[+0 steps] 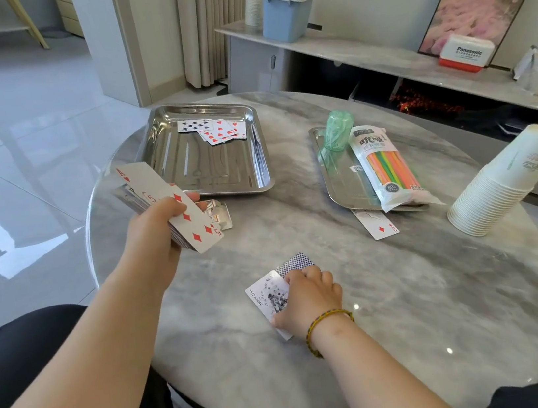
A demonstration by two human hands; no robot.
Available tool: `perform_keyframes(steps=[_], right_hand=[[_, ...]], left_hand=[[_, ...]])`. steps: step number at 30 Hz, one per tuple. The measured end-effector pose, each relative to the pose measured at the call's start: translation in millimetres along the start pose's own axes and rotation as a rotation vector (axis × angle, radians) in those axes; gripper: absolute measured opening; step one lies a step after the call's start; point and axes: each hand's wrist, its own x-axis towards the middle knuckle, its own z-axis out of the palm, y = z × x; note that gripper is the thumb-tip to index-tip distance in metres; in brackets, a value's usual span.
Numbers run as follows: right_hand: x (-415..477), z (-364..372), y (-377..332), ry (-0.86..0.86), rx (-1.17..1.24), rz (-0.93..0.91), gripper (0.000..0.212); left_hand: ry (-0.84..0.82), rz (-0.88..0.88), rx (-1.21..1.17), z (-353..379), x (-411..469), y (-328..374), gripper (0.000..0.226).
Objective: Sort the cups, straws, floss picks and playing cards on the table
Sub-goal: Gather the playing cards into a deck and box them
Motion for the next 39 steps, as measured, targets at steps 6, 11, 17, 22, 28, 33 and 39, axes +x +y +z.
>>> perform_keyframes(steps=[6,11,17,22,28,33,39], right_hand=[[7,-7,-10,-0.080,-0.086,0.021,0.041],[9,-8,-12,-0.113,-0.051,-0.050,0.069],[21,-25,-20,-0.201,-0.175,-0.154,0.065],[30,-28,-15,-0.221,-0.173,-0.192,0.051],[33,-24,-4,-0.119,-0.153,-0.188,0.058],[30,-21,3,-0.079,0.180,-0.249,0.013],[33,-54,21,-0.091,1.174,-0.269,0.034]], left_hand=[[0.010,-0.034,0.013,3,-1,0,0.036],[0.000,-0.007,0.037,0,-2,5,0.035],[0.032,0.010,-0.023,-8,5,12,0.049],[0.018,0.015,0.010,-3,4,11,0.034],[-0.010,-0.003,0.059,2,5,4,0.031],[-0.064,-0.098,0.093,6,1,-1,0.026],[-0.373,-0.338,0.338,16,-5,-23,0.020]])
